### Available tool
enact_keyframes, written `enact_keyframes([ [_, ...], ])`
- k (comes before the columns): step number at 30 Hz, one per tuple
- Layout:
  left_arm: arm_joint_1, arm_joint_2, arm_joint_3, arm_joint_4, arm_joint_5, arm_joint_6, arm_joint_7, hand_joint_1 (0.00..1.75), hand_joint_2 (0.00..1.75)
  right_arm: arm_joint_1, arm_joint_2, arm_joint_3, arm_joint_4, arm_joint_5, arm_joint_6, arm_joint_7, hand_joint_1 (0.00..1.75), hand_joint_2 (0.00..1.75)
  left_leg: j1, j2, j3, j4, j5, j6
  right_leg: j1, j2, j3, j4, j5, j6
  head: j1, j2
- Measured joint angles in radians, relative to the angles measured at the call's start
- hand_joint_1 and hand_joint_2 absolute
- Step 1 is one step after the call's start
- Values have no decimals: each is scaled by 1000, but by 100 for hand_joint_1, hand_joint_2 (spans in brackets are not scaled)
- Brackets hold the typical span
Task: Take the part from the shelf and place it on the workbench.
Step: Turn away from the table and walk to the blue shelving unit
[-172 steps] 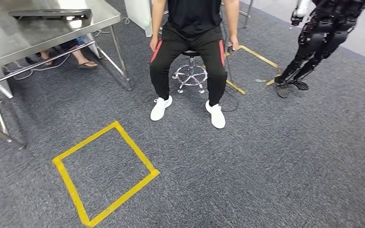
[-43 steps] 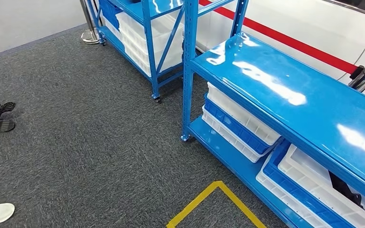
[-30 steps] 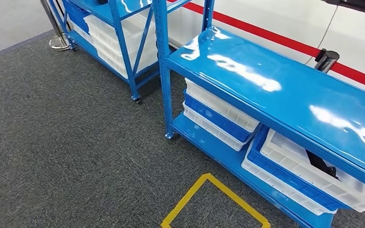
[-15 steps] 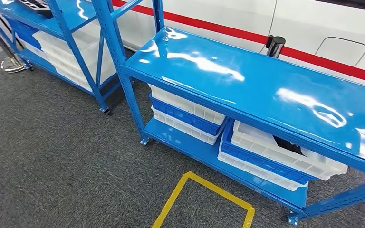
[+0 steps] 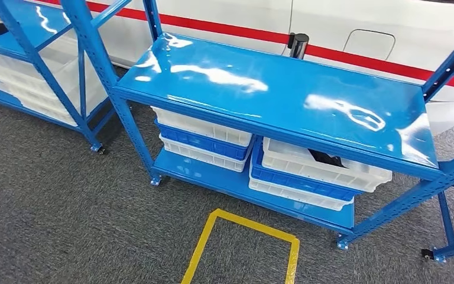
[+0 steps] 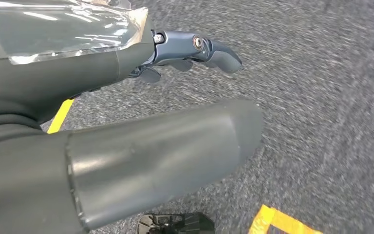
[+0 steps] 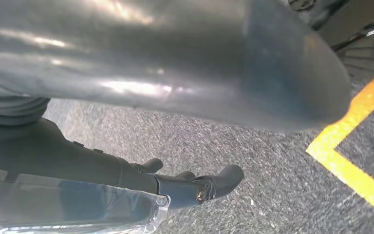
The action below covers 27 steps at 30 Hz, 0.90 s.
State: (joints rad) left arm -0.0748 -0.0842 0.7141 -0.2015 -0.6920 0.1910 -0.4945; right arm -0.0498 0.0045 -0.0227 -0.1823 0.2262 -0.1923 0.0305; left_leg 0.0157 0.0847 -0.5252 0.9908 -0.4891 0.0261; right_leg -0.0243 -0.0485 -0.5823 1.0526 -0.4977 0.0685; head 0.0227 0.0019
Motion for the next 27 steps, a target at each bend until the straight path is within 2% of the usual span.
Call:
enact_keyframes([
  [1, -1, 0, 0, 0, 0, 0, 0, 0, 0, -2, -1, 0, 0, 1, 0, -1, 0, 0, -3, 10, 4, 1, -4, -7, 2, -14, 23, -40, 14, -5, -1, 0],
  [2, -2, 0, 0, 0, 0, 0, 0, 0, 0, -3, -1, 0, 0, 1, 0, -2, 0, 0, -5, 19, 8, 2, -7, -14, 5, -19, 29, -53, 19, -14, -2, 0],
  [3, -4, 0, 0, 0, 0, 0, 0, 0, 0, -3, -1, 0, 0, 1, 0, -2, 0, 0, -5, 28, 13, 2, -10, -20, 8, -9, 27, -51, 22, -24, -4, 0],
  [4, -7, 0, 0, 0, 0, 1, 0, 0, 0, -2, -2, 0, 0, 2, 0, -2, 0, 0, -3, 33, 16, 2, -12, -26, 5, 3, 26, -50, 23, -33, -5, 0],
  [5, -10, 1, 0, 0, -1, 1, 0, 0, 0, -1, -1, 0, 0, 2, 0, -2, 0, 0, 1, 22, 16, 9, -21, -32, 3, 13, 27, -51, 23, -40, -5, 0],
  [7, -11, 1, 0, 0, -3, 1, 0, 0, 0, -1, -1, 0, 0, 1, 0, -2, 0, 0, 7, -30, -9, 72, -69, -40, -3, 33, 31, -53, 27, -56, -7, 0],
  [8, -10, 1, 0, 0, -4, 0, 0, 0, 0, -1, -1, 0, 0, 1, 0, -1, 0, 0, 8, -59, -37, 134, -104, -41, -1, 44, 30, -53, 28, -62, -8, 0],
  [9, -8, 1, 1, 0, -4, 0, 0, 0, 0, -1, -1, 0, 0, 1, 0, -1, 0, 0, 8, -74, -71, 202, -137, -41, 2, 56, 28, -52, 29, -66, -9, 0],
  [10, -6, 2, 1, 0, -5, 0, 0, 0, 0, -1, -1, 0, 0, 0, 0, -1, 0, 0, 7, -81, -101, 258, -156, -40, 5, 69, 28, -52, 29, -68, -9, 0],
  [11, -5, 2, 1, 0, -5, 0, 0, 0, 0, 0, -1, 0, 0, 0, 0, -1, 0, 0, 7, -84, -118, 284, -155, -38, 8, 83, 28, -52, 30, -69, -9, 0],
  [12, -5, 2, 1, 0, -5, 0, 0, 0, 0, 1, -1, 0, 0, -1, 0, -1, 0, 0, 7, -86, -117, 272, -133, -34, 11, 98, 29, -51, 30, -69, -9, 0],
  [13, -5, 3, 1, 0, -6, -1, 0, 0, 0, 1, -1, 0, 0, -1, 0, -1, 0, 0, 6, -93, -98, 223, -94, -28, 13, 112, 31, -51, 30, -69, -9, 0],
  [14, -5, 4, 1, 0, -6, -1, 0, 0, 0, 1, 0, -1, 0, -1, 0, -1, 0, 0, 6, -112, -70, 156, -53, -20, 13, 125, 32, -51, 30, -69, -9, 0],
  [15, -5, 5, 1, 1, -7, -1, 0, 0, 0, 0, 1, -1, 0, -1, 0, -1, 0, 0, 6, -135, -43, 94, -24, -12, 16, 138, 32, -50, 30, -68, -8, 0],
  [16, -5, 6, 1, 1, -8, -2, 0, 0, 0, -1, 2, -1, 0, -1, 0, -1, 0, 0, 5, -154, -23, 49, -8, -7, 16, 149, 30, -50, 31, -66, -8, 0],
  [17, -6, 7, 1, 1, -9, -2, 0, 0, 0, -1, 3, -1, 0, -1, 0, -1, 0, 0, 3, -166, -14, 27, -4, -3, 15, 159, 26, -50, 33, -62, -8, 0],
  [19, -9, 8, 1, 0, -10, -3, 0, 0, 0, 1, 3, -1, 0, -4, 0, -1, 0, 0, -3, -152, -9, 15, -3, 1, 14, 180, 16, -53, 39, -48, -8, 0],
  [20, -11, 7, 1, 0, -11, -4, 0, 0, 0, 3, 3, -2, 0, -7, -1, -1, 0, 0, -3, -140, -5, 6, 2, 4, 14, 174, 12, -50, 38, -43, -8, 0],
  [21, -13, 6, 1, 0, -13, -5, 0, 0, 0, 4, 3, -2, 0, -10, -2, 0, 0, 0, -2, -127, -1, -4, 8, 9, 16, 153, 1, -34, 29, -40, -6, 0],
  [23, -14, 6, 1, 0, -17, -10, 0, 0, 0, 2, 4, -4, 0, -15, -4, 0, 0, 0, 1, -101, 5, -20, 16, 16, 17, 96, -34, 34, -8, -42, -3, 0],
  [24, -14, 6, 1, 0, -18, -11, 0, 0, 0, 1, 3, -4, 0, -16, -5, 0, 0, 0, 0, -94, 6, -21, 17, 18, 18, 80, -50, 63, -25, -44, -1, 0],
  [27, -14, 6, 1, 0, -19, -12, 0, 0, 0, 0, 3, -4, 0, -16, -5, 0, 0, 0, 0, -89, 5, -21, 17, 18, 17, 75, -62, 85, -35, -45, -1, 0],
])
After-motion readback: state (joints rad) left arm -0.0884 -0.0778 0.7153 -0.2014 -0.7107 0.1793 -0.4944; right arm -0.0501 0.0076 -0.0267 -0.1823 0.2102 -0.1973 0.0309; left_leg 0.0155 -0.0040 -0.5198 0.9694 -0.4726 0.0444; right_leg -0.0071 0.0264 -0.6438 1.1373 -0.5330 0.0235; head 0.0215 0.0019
